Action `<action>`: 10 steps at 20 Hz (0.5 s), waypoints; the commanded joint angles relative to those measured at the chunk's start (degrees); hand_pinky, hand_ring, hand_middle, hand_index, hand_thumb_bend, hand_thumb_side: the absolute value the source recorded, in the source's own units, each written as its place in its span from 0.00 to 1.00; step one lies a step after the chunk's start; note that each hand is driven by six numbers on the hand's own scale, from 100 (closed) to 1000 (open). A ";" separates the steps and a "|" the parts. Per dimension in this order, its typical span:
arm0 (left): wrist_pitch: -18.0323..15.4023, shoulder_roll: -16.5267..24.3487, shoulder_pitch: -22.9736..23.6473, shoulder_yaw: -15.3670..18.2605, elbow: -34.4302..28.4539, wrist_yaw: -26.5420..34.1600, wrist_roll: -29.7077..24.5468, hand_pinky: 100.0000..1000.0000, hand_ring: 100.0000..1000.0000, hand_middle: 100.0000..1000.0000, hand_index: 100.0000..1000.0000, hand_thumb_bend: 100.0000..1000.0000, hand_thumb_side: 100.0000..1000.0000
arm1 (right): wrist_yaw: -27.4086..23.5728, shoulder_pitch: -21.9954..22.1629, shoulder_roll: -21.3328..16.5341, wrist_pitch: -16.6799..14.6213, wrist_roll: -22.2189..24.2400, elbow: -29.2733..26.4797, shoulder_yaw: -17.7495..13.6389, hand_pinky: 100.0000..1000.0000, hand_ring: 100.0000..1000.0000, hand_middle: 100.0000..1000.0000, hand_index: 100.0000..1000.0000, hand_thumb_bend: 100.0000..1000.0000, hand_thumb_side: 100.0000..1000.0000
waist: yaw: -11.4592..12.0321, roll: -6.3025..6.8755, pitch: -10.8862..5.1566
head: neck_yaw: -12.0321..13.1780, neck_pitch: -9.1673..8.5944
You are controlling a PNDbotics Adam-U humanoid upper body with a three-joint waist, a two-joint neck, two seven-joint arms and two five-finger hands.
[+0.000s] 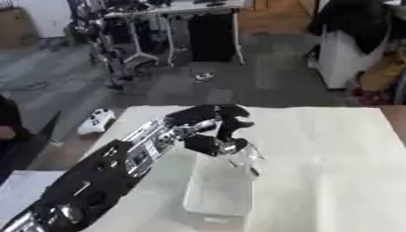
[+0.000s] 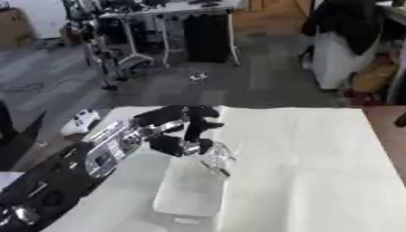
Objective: Pick up objects on the table and place them in the box.
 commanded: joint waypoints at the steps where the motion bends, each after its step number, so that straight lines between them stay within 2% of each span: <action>1: 0.47 2.79 -0.90 1.62 -1.71 0.12 0.21 0.95 0.94 0.92 0.98 0.14 1.00 | 0.08 -0.65 -0.45 0.00 -0.12 -0.76 0.00 0.31 0.32 0.42 0.91 0.36 1.00 | 0.27 -0.24 -0.64 | -0.16 0.08; 10: 1.72 7.88 1.47 3.88 -4.82 -0.96 0.40 0.96 0.95 0.93 0.96 0.13 1.00 | 0.22 -0.24 -1.13 0.07 -0.20 -0.76 -0.12 0.31 0.32 0.42 0.90 0.36 1.00 | 1.17 -0.31 -0.70 | 0.03 0.74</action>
